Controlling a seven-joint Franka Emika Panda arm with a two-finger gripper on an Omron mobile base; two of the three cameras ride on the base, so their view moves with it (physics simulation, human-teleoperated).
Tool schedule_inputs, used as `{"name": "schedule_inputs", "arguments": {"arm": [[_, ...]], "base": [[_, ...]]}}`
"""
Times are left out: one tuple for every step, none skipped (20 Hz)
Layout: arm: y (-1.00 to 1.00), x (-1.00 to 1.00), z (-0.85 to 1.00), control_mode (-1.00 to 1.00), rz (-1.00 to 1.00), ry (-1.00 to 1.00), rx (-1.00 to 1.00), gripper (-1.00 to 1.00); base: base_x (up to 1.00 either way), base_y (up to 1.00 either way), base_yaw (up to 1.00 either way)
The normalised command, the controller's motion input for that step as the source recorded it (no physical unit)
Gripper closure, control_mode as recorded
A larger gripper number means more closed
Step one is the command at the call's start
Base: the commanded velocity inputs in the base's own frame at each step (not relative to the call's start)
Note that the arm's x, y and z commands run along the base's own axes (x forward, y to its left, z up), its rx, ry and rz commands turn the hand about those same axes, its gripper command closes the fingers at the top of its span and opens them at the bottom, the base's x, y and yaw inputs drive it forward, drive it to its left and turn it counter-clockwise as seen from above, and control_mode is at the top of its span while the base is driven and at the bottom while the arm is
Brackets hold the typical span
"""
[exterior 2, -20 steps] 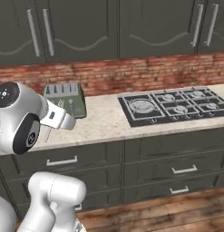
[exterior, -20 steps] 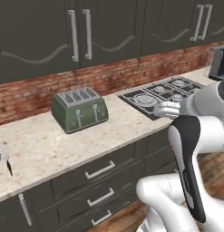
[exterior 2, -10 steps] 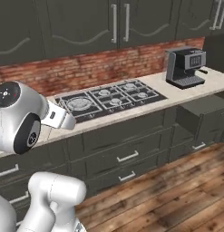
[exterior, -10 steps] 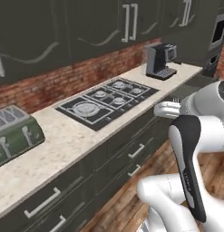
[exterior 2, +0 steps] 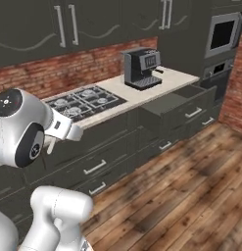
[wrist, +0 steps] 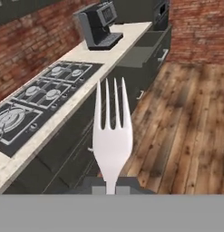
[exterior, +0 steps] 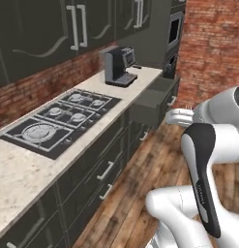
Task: Organize the utensils by type. Pick up the wooden spoons from the counter and place them in the open cabinet. Then pick up the metallic utensils from the counter and place them in the open drawer.
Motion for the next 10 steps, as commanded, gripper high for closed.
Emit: {"name": "schedule_inputs", "arguments": {"arm": [[0.0,0.0,0.0,1.0,0.0,0.0,0.0,1.0],[0.0,0.0,0.0,1.0,0.0,0.0,0.0,1.0],[0.0,0.0,0.0,1.0,0.0,0.0,0.0,1.0],[0.0,0.0,0.0,1.0,0.0,0.0,0.0,1.0],[0.0,0.0,0.0,1.0,0.0,0.0,0.0,1.0],[0.0,0.0,0.0,1.0,0.0,0.0,0.0,1.0],[0.0,0.0,0.0,1.0,0.0,0.0,0.0,1.0],[0.0,0.0,0.0,1.0,0.0,0.0,0.0,1.0],[0.0,0.0,0.0,1.0,0.0,0.0,0.0,1.0],[0.0,0.0,0.0,1.0,0.0,0.0,0.0,1.0]], "base": [[0.54,-0.19,-0.32],[0.59,-0.19,-0.3],[0.61,-0.18,-0.27],[0.63,-0.11,-0.26],[0.61,-0.06,-0.25],[0.53,0.0,-0.25],[0.54,0.0,-0.25],[0.52,0.0,-0.25],[0.53,0.0,-0.25],[0.55,0.0,-0.25]]}}
